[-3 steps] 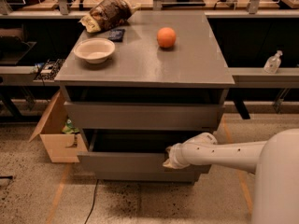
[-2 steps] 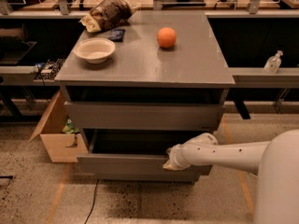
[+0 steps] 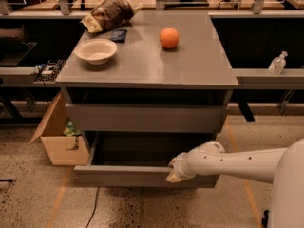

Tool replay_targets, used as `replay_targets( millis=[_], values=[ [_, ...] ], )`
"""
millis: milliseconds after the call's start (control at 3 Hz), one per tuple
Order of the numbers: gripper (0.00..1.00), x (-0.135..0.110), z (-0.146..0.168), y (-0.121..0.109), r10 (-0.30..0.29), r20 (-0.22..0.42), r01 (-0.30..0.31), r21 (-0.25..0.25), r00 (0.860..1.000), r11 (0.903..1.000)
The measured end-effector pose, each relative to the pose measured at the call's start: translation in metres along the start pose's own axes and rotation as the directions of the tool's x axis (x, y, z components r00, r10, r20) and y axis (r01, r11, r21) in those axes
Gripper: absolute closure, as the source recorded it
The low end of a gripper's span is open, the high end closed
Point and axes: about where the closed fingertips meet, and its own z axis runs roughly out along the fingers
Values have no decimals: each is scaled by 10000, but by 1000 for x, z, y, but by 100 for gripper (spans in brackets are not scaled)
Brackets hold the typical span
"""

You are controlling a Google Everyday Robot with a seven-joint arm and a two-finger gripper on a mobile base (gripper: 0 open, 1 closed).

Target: Open middle drawer

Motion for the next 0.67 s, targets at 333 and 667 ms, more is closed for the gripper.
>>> replay_targets(
  millis=[333, 667],
  values=[
    [100, 0, 0, 0, 0, 0, 0, -1, 10000, 10000],
    [100, 8, -6, 31, -258, -56, 256, -331, 9997, 9991]
  ],
)
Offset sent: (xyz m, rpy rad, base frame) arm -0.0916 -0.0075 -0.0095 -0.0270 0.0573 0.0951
